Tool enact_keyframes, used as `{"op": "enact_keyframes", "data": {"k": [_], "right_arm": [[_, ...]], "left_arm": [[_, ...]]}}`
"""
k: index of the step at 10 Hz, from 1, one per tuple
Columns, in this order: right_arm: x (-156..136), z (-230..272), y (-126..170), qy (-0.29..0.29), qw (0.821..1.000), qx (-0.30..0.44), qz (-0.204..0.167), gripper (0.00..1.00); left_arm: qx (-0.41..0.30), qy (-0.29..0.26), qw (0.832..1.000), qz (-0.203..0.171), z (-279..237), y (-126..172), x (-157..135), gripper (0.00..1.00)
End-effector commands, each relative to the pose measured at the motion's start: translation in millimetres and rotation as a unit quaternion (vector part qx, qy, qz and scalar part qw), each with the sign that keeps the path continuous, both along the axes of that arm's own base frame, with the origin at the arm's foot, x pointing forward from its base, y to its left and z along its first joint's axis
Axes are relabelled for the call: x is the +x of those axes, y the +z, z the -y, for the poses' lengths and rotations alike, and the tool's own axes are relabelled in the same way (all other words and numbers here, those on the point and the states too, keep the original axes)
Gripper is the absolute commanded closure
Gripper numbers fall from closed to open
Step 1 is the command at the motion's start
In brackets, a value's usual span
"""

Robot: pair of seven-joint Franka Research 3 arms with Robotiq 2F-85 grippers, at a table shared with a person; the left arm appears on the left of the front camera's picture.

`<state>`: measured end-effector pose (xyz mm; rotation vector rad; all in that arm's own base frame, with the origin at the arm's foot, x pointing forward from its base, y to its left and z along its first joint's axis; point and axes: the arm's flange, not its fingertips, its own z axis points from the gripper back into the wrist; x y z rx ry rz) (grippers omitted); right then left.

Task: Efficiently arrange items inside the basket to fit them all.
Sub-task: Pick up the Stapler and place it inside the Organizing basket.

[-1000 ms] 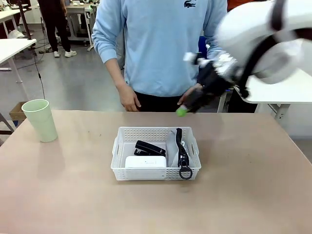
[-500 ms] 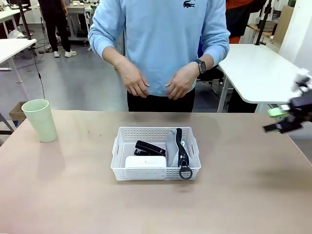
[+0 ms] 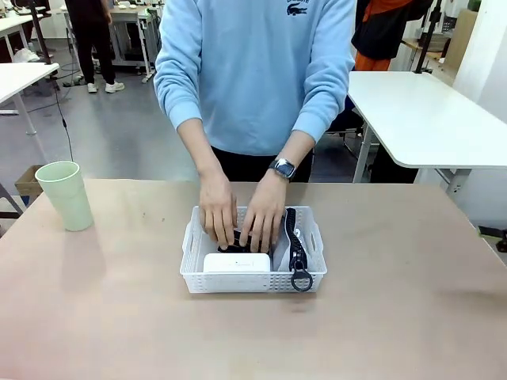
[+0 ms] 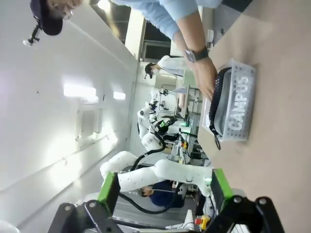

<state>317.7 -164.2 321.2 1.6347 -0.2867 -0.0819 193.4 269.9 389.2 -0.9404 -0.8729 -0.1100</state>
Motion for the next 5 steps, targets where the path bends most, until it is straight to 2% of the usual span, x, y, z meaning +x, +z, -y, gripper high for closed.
{"op": "enact_keyframes", "data": {"k": [1, 2, 5], "right_arm": [[26, -7, -7, -0.023, 0.997, -0.072, -0.031, 0.00], [0, 0, 0, 0.000, 1.000, 0.000, 0.000, 0.00], [0, 0, 0, 0.000, 1.000, 0.000, 0.000, 0.00]], "left_arm": [[-0.004, 0.001, 1.000, 0.014, 3, 0, 0, 0.00], [-0.004, 0.001, 1.000, 0.014, 3, 0, 0, 0.00], [-0.004, 0.001, 1.000, 0.014, 3, 0, 0, 0.00]]}}
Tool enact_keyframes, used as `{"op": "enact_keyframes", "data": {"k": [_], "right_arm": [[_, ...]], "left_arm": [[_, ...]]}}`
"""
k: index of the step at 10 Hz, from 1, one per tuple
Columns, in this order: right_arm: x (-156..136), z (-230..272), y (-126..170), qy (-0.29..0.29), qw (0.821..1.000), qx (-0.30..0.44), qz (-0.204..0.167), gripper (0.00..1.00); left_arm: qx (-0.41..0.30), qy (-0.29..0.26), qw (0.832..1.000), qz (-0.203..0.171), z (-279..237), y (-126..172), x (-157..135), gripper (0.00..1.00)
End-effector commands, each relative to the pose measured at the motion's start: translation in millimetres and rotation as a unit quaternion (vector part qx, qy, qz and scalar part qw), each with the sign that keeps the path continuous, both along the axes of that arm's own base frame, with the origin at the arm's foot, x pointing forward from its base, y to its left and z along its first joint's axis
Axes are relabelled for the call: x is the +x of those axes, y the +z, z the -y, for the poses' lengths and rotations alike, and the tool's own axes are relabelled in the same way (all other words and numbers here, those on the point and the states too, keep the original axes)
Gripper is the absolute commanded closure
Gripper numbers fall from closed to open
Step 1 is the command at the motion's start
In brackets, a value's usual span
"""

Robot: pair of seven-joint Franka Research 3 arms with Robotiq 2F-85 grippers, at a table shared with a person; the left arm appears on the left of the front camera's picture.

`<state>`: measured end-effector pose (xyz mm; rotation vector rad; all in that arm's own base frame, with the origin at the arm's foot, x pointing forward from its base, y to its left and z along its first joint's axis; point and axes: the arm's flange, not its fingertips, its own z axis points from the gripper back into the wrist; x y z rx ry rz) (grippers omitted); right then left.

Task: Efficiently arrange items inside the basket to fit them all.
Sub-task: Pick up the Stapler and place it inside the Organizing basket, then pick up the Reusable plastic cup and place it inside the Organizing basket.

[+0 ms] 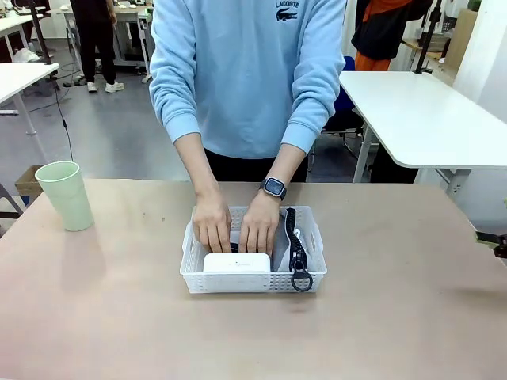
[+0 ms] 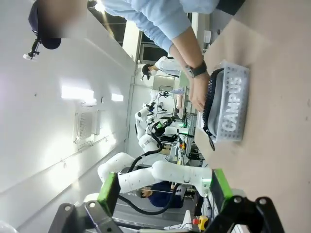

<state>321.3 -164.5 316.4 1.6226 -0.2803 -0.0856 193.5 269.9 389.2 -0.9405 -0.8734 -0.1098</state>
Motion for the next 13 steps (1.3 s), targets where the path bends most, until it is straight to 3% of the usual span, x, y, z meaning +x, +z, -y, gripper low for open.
{"op": "enact_keyframes", "data": {"k": [1, 9, 10, 11, 12, 13], "right_arm": [[-4, 0, 5, 0.000, 1.000, 0.006, 0.004, 0.00], [-4, 0, 5, 0.000, 1.000, 0.006, 0.004, 0.00], [-4, 0, 5, 0.000, 1.000, 0.006, 0.004, 0.00], [-4, 0, 5, 0.000, 1.000, 0.006, 0.004, 0.00], [-4, 0, 5, 0.000, 1.000, 0.006, 0.004, 0.00], [-4, 0, 5, 0.000, 1.000, 0.006, 0.004, 0.00]], "left_arm": [[-0.004, 0.001, 1.000, 0.014, 3, 0, 0, 0.00], [-0.004, 0.001, 1.000, 0.014, 3, 0, 0, 0.00], [0.000, 0.000, 1.000, 0.000, 0, 0, 0, 0.00], [0.051, 0.013, 0.999, 0.013, 3, 9, 8, 0.00], [0.088, 0.007, 0.994, 0.070, 11, 17, 13, 0.00], [0.152, -0.004, 0.977, 0.147, 25, 27, 19, 0.00]]}}
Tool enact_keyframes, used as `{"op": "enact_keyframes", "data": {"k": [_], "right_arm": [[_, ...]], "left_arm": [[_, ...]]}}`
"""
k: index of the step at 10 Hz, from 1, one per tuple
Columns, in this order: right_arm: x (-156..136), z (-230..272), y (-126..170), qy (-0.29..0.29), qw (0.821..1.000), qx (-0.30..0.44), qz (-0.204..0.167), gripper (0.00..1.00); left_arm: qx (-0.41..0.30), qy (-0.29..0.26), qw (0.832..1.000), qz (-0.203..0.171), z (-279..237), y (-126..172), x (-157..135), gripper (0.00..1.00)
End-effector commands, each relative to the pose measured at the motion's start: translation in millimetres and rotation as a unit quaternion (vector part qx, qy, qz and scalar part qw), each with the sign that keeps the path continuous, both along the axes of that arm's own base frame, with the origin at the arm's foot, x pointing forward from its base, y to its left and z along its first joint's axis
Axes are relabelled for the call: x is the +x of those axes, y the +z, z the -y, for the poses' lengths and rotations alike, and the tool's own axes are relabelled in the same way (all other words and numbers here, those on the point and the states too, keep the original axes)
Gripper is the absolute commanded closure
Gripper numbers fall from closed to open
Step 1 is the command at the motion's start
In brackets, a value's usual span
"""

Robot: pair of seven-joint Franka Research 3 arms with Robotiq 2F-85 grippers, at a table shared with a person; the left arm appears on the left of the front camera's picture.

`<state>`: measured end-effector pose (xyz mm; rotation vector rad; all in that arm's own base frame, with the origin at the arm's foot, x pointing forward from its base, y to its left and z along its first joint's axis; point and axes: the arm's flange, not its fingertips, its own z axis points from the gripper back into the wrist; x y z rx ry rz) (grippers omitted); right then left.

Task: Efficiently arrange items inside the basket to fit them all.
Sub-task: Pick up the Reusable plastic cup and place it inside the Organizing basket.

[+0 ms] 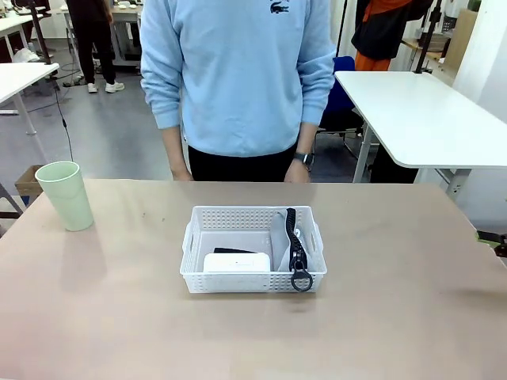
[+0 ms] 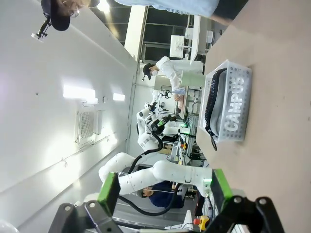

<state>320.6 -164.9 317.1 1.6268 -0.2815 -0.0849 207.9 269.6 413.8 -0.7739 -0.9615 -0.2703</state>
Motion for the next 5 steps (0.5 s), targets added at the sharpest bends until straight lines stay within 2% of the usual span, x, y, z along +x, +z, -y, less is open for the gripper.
{"op": "enact_keyframes", "data": {"k": [1, 3, 4, 5], "right_arm": [[-3, -1, 4, 0.000, 1.000, 0.004, 0.003, 0.00], [-3, -1, 4, 0.000, 1.000, 0.004, 0.003, 0.00], [-3, -1, 4, 0.000, 1.000, 0.004, 0.003, 0.00], [-3, -1, 4, 0.000, 1.000, 0.004, 0.003, 0.00]], "left_arm": [[0.122, 0.009, 0.983, 0.138, 40, 13, 10, 0.00], [0.194, -0.005, 0.954, 0.231, 70, 32, 22, 0.00], [0.234, 0.005, 0.929, 0.285, 89, 37, 28, 0.00], [0.265, 0.006, 0.909, 0.322, 106, 39, 32, 0.00]]}}
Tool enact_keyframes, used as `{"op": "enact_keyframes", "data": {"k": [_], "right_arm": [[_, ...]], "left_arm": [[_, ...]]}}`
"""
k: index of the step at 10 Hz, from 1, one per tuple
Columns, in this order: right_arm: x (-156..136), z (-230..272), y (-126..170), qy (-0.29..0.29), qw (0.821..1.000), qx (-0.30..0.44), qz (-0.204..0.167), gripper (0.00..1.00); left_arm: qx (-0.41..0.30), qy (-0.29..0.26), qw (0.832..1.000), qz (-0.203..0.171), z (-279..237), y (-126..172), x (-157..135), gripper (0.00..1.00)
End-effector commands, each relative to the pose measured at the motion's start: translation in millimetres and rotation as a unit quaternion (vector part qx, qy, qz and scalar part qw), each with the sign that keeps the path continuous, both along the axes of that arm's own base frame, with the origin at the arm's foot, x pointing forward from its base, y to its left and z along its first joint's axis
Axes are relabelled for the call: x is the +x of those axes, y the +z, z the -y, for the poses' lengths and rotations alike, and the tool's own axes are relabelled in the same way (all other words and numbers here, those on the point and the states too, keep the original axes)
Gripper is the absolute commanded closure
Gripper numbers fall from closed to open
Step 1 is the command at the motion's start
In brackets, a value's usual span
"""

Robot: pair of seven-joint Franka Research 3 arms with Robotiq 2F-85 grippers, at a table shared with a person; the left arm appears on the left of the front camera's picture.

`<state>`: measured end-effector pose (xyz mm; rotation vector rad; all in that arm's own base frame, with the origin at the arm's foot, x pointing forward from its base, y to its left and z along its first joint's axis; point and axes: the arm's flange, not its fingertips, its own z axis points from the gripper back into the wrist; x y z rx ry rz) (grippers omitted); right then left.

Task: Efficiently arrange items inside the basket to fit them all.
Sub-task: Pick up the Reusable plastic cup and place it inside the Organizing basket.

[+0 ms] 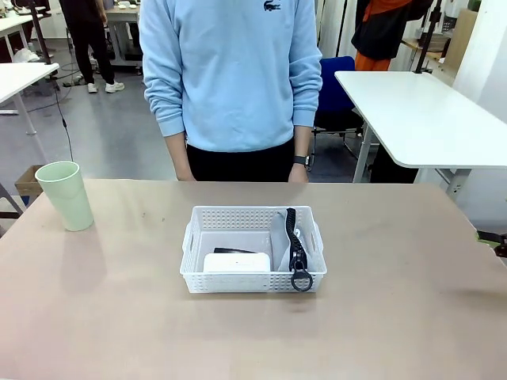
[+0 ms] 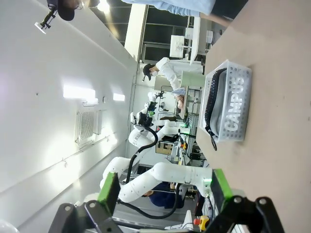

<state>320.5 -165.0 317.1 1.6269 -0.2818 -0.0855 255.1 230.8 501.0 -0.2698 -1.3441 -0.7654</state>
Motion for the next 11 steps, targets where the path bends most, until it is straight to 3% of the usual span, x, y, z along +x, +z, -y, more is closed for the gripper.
{"op": "enact_keyframes", "data": {"k": [1, 4, 5, 6, 10, 11], "right_arm": [[-3, -1, 4, 0.000, 1.000, 0.004, 0.003, 0.00], [-3, -1, 4, 0.000, 1.000, 0.004, 0.003, 0.00], [-3, -1, 4, 0.000, 1.000, 0.004, 0.003, 0.00], [-3, -1, 4, 0.000, 1.000, 0.004, 0.003, 0.00], [-3, -1, 4, 0.000, 1.000, 0.004, 0.003, 0.00], [-3, -1, 4, 0.000, 1.000, 0.004, 0.003, 0.00]], "left_arm": [[0.037, 0.016, 0.995, 0.092, 82, -50, -13, 0.00], [0.036, 0.015, 0.986, 0.162, 117, -55, -1, 0.00], [0.040, 0.042, 0.990, 0.132, 122, -58, 6, 0.00], [0.038, -0.001, 0.990, 0.134, 36, 11, 50, 0.00], [0.041, 0.005, 0.990, 0.135, 39, 5, 57, 0.00], [0.035, -0.085, 0.989, 0.114, 31, -2, 69, 0.00]]}}
